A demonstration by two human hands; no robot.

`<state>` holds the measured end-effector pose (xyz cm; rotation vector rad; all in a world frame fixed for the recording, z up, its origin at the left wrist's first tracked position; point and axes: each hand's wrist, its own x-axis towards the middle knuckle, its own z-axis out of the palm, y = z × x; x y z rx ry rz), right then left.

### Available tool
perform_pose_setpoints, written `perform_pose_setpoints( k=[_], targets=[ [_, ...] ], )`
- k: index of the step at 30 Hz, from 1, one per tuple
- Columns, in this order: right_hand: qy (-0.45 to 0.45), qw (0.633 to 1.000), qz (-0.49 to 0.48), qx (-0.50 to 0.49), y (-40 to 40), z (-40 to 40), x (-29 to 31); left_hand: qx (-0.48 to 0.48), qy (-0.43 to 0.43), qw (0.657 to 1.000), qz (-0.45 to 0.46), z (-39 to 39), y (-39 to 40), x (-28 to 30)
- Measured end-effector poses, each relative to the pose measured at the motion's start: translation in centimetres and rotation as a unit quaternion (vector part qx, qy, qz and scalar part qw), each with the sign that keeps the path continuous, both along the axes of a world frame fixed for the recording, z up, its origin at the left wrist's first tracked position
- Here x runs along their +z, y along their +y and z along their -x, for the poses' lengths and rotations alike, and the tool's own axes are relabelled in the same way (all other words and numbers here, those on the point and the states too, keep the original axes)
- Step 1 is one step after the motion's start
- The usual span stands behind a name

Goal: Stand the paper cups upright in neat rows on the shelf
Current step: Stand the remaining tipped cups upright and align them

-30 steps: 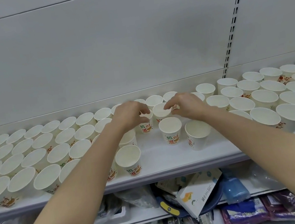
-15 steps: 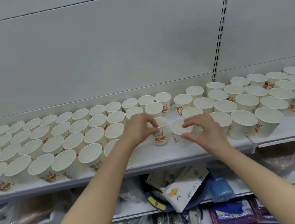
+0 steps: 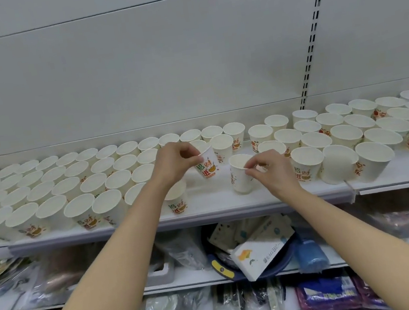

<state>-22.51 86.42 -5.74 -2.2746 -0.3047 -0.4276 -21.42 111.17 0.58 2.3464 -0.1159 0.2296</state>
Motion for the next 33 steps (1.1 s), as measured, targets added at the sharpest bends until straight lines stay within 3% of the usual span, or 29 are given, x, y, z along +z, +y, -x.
perform_pose_setpoints(
  k=[5, 17, 24, 33],
  targets=[
    [0.001, 1.000, -0.005, 0.004, 1.9, -0.8, 0.8, -0.019, 0.008, 0.998, -0.066, -1.3, 0.8, -0.3],
    [0.005, 0.994, 0.106, 0.017, 4.2, -2.8, 0.8, -0.034, 0.002, 0.966, -0.255, -1.6, 1.2, -2.5],
    [-0.023, 0.993, 0.119, 0.004, 4.7, -2.7, 0.0, -0.029, -0.072, 0.952, -0.296, -1.5, 0.3, -3.6],
    [-0.035, 0.993, 0.113, -0.029, 5.5, -2.4, -0.4, -0.009, -0.074, 0.942, -0.326, -1.2, 0.3, -3.9]
  ],
)
